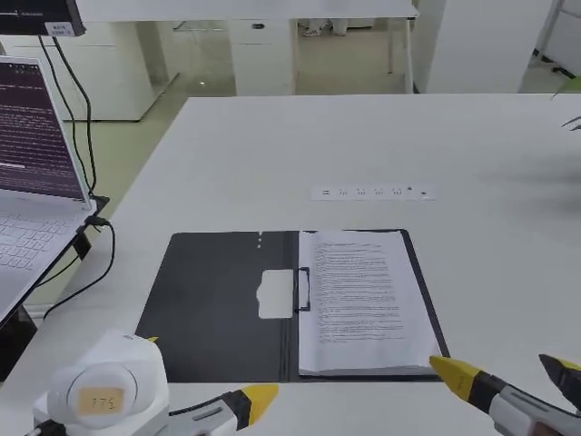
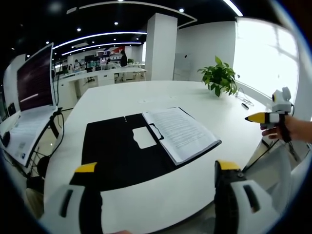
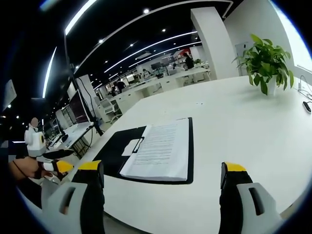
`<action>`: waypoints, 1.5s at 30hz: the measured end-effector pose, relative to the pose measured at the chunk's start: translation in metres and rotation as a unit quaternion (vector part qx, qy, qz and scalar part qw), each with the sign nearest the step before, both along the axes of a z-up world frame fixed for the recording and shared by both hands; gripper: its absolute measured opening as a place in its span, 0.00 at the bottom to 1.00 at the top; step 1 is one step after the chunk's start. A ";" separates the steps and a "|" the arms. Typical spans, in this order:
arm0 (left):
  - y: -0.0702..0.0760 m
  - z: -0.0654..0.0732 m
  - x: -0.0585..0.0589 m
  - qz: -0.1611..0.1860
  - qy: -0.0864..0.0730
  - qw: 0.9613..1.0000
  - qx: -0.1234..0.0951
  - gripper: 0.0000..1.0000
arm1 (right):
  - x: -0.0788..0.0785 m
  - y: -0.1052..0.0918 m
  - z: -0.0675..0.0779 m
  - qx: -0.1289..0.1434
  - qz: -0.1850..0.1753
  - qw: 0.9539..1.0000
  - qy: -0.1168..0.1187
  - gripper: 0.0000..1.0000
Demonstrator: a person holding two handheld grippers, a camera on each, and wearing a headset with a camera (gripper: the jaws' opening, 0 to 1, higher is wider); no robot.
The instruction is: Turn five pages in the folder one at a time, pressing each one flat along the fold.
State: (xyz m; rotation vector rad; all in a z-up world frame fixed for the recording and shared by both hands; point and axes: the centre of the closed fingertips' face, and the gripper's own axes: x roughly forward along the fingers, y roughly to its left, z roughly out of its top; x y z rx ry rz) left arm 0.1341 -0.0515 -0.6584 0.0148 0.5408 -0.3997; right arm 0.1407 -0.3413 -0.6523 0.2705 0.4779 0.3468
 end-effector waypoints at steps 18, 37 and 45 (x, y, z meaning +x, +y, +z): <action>-0.063 -0.021 0.035 -0.083 0.008 0.997 0.003 0.95 | -0.004 -0.004 -0.001 0.007 -0.009 1.000 -0.006 0.99; -0.154 -0.057 0.080 -0.157 0.000 0.987 0.013 0.90 | -0.006 -0.004 -0.005 0.015 -0.024 1.000 -0.011 0.98; -0.183 -0.077 0.091 -0.168 -0.008 0.985 0.024 0.85 | -0.006 -0.001 -0.009 0.018 -0.025 0.999 -0.010 0.96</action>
